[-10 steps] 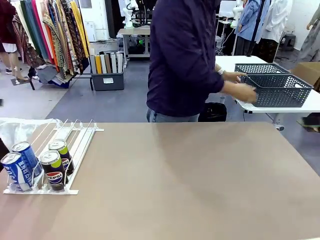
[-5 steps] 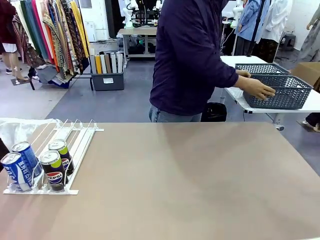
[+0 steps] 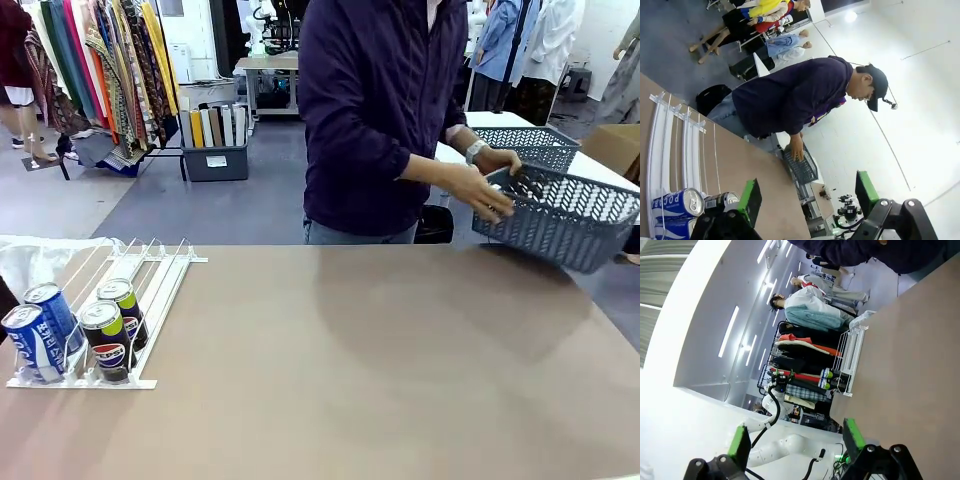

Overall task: Retrieve and store the cans from the dispenser.
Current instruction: Pick up one can from the Automatic Can Dispenser and place it in the middle of the table.

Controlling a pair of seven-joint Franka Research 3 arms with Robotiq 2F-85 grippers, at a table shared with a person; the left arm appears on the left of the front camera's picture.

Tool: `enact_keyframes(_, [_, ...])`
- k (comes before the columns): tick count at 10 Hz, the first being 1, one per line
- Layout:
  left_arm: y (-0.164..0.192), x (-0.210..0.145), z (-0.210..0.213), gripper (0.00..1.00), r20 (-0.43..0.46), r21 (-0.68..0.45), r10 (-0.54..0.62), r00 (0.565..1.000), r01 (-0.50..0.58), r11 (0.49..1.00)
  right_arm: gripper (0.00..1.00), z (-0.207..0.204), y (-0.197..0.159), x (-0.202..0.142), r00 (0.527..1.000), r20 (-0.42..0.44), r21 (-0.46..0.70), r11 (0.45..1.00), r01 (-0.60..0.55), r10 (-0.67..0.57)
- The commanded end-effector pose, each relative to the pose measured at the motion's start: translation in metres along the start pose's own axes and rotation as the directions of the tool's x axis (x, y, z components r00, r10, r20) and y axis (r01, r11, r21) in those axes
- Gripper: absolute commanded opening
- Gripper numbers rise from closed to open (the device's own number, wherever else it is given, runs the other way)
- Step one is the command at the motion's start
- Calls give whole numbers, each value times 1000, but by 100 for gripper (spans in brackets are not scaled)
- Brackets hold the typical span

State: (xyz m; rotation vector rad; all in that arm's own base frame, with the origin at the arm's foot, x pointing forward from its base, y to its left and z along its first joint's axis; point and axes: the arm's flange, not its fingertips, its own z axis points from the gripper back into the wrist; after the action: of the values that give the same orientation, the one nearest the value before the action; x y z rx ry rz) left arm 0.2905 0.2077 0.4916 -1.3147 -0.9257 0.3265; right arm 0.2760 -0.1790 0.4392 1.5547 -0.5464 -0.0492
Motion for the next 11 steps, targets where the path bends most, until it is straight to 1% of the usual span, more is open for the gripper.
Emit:
enact_keyframes(1, [1,0,-1,100,-1,4,0,1000,0,1000,100,0,2,0,1000,-12,4,1000,-1,1])
enact_keyframes(2, [-11,-3,-17,100,-130,-14,-51,990,49,999,100,0,2,0,1000,-12,4,1000,-1,1])
enact_keyframes(3, [-29,-11,-41,100,-262,46,-104,959,120,992,100,0,2,0,1000,-12,4,1000,-1,1])
enact_keyframes(4, [-48,-23,-73,100,-374,130,-148,915,210,969,100,0,2,0,1000,-12,4,1000,-1,1])
enact_keyframes(5, [-58,-34,-101,100,-448,271,-165,879,309,912,100,0,2,0,1000,-12,4,1000,-1,1])
enact_keyframes(6, [-66,-47,-125,100,-539,370,-173,824,416,831,100,0,2,0,1000,-12,4,1000,-1,1])
enact_keyframes(7, [-67,-62,-150,100,-606,447,-165,778,505,738,100,0,2,0,1000,-12,4,1000,-1,1])
enact_keyframes(8, [-64,-80,-171,100,-665,488,-158,730,584,648,100,0,2,0,1000,-12,4,1000,-1,1])
enact_keyframes(9, [-60,-96,-184,100,-700,510,-138,701,626,590,100,0,2,0,1000,-12,4,1000,-1,1])
enact_keyframes(10, [-57,-113,-190,100,-752,499,-76,655,641,583,100,0,2,0,1000,-12,4,1000,-1,1])
enact_keyframes(11, [-54,-122,-190,100,-804,489,68,591,592,641,100,0,2,0,1000,-12,4,1000,-1,1])
